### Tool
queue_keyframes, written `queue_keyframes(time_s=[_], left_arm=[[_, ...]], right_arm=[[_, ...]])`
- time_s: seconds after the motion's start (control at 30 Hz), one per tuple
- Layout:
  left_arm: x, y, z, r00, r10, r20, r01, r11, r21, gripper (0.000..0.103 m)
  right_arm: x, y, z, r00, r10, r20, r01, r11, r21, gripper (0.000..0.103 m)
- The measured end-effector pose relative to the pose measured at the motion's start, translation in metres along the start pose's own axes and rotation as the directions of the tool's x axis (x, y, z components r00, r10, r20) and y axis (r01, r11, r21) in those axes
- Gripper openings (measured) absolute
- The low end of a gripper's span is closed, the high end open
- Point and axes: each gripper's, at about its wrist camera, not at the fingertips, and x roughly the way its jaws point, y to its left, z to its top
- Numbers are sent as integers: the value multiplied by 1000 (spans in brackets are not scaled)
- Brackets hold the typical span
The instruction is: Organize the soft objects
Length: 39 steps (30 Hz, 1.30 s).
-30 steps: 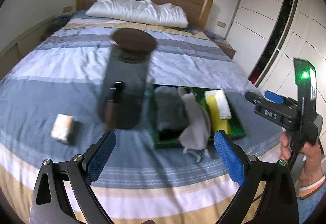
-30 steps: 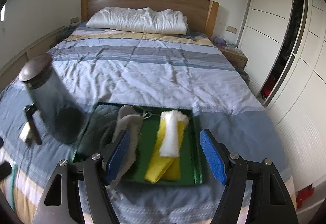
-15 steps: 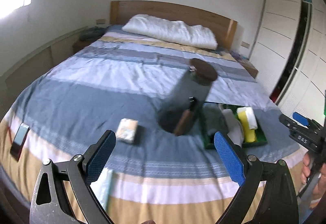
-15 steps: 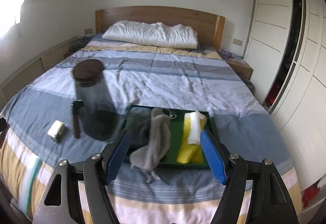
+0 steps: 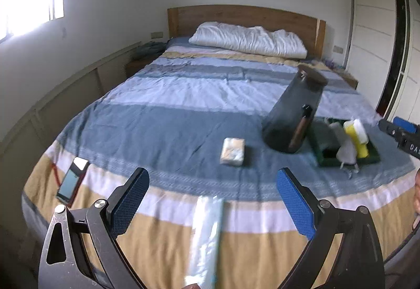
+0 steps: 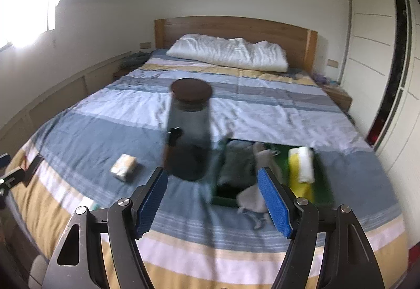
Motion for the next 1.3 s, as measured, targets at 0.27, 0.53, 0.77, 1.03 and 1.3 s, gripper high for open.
queue_keyframes(time_s=[0.27,0.53,0.77,1.03,1.3], left_arm=[[8,22,-11,1000,-5,-24,5,1000,-17,95],[31,22,-47,994,-32,-106,35,999,28,95],[55,18,-78,984,-44,-172,56,996,69,95],[77,12,-101,973,-52,-225,79,990,115,95],[98,20,-111,962,-44,-269,68,995,79,95]], right_arm=[[22,37,-3,998,52,-28,-52,999,-11,72],[55,70,0,996,77,-54,-78,997,-27,72],[100,103,-8,991,95,-94,-97,995,-13,72],[157,141,-7,983,120,-137,-125,992,-30,72],[192,155,-8,978,130,-161,-140,988,-58,73]])
